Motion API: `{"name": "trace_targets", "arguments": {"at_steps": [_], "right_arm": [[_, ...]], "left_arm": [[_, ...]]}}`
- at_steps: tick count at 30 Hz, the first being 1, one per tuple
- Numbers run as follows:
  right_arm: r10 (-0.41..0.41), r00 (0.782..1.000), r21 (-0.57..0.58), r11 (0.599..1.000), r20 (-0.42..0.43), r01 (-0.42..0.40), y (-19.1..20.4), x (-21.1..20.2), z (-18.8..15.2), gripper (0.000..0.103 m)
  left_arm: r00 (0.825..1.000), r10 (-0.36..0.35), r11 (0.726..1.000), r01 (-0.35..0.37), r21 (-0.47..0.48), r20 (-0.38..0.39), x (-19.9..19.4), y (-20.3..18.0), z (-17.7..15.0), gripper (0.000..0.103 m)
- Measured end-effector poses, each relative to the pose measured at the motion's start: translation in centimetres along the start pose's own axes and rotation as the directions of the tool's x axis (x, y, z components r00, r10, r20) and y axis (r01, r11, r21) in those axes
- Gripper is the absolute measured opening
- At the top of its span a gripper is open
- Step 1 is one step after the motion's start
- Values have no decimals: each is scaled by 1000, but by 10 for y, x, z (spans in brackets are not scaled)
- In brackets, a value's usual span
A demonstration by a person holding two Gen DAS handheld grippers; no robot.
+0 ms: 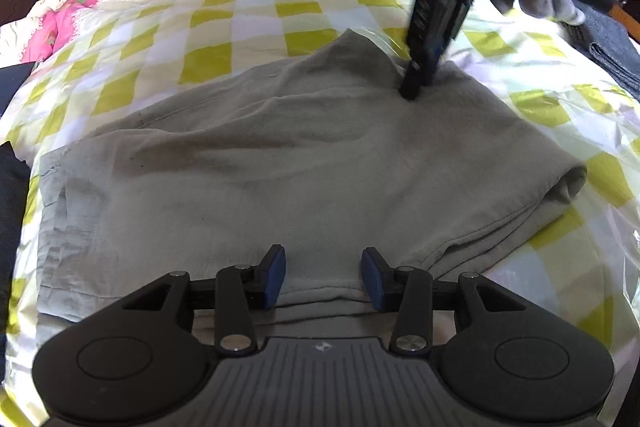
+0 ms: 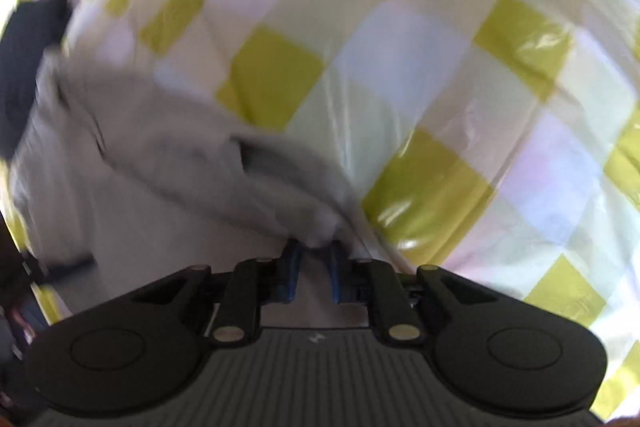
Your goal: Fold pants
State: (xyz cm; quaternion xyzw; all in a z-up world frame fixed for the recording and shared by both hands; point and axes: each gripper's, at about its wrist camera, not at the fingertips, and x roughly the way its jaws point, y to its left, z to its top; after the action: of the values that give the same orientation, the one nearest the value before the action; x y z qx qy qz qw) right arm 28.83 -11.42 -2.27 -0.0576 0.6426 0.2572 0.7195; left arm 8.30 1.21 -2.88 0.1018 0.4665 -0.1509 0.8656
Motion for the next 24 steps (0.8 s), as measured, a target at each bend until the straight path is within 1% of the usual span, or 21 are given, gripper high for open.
{"name": "trace_targets", "arguments": {"at_steps": [1, 2, 3, 6, 7, 8, 9, 11, 12, 13, 14, 15, 17, 18, 19, 21, 22, 23, 24], "right_arm": [[-17, 999, -10, 1000, 32, 17, 5, -10, -2, 26], [-7, 998, -22, 1000, 62, 8, 12, -21, -5, 26], [29, 996, -29, 999, 82, -27, 16, -29, -11, 26], [142, 987, -48, 989, 75, -138, 29, -32, -20, 26], [173, 983, -67, 983, 64, -169, 33, -28, -20, 27], [200, 978, -80, 977, 50, -196, 39, -19, -23, 25], [201, 979, -71, 978, 36, -198, 44, -9, -25, 26], [153, 988, -26, 988, 31, -152, 41, 10, -24, 25], [129, 990, -5, 992, 47, -129, 35, 13, -28, 17], [123, 990, 30, 992, 66, -125, 29, 13, -28, 15], [117, 989, 65, 990, 88, -123, 25, 9, -29, 15], [111, 987, 64, 991, 120, -119, 25, 0, -33, 24], [78, 983, -15, 997, 164, -76, 38, -20, -44, 26], [79, 982, -57, 996, 169, -70, 46, -29, -51, 26], [96, 980, -81, 993, 172, -83, 55, -35, -58, 26], [160, 973, -145, 980, 165, -137, 75, -41, -73, 28], [171, 971, -191, 972, 167, -139, 89, -41, -78, 29], [174, 971, -246, 960, 165, -131, 104, -40, -82, 32], [188, 970, -279, 950, 156, -139, 116, -34, -86, 34]], "left_arm": [[1000, -6, 1000, 6, -8, 3, -2, 1, 0, 56], [1000, -12, 1000, 13, -16, 6, -4, 3, 0, 56], [1000, -18, 1000, 18, -23, 10, -6, 4, 2, 56], [998, -12, 999, 15, -49, 58, -17, 12, 7, 56], [997, -9, 998, 13, -60, 71, -19, 15, 9, 56], [996, -6, 997, 13, -73, 88, -20, 20, 10, 56], [995, 0, 997, 8, -82, 98, -20, 25, 12, 56], [995, 39, 996, -31, -86, 92, -12, 35, 12, 56], [995, 72, 994, -66, -85, 73, -5, 41, 10, 56], [993, 107, 991, -102, -88, 52, 0, 47, 7, 56], [991, 128, 988, -124, -90, 45, 2, 52, 2, 57], [990, 137, 987, -133, -91, 39, 1, 57, -3, 60], [988, 147, 984, -142, -107, 40, -9, 63, -11, 60], [988, 151, 983, -146, -108, 34, -14, 64, -15, 61], [987, 158, 983, -154, -99, 29, -19, 65, -17, 61], [985, 170, 983, -167, -81, 25, -28, 66, -20, 60], [985, 169, 983, -167, -80, 23, -32, 67, -22, 60], [986, 165, 983, -163, -85, 17, -36, 68, -25, 60], [987, 161, 983, -160, -89, 6, -38, 70, -28, 60]]}}
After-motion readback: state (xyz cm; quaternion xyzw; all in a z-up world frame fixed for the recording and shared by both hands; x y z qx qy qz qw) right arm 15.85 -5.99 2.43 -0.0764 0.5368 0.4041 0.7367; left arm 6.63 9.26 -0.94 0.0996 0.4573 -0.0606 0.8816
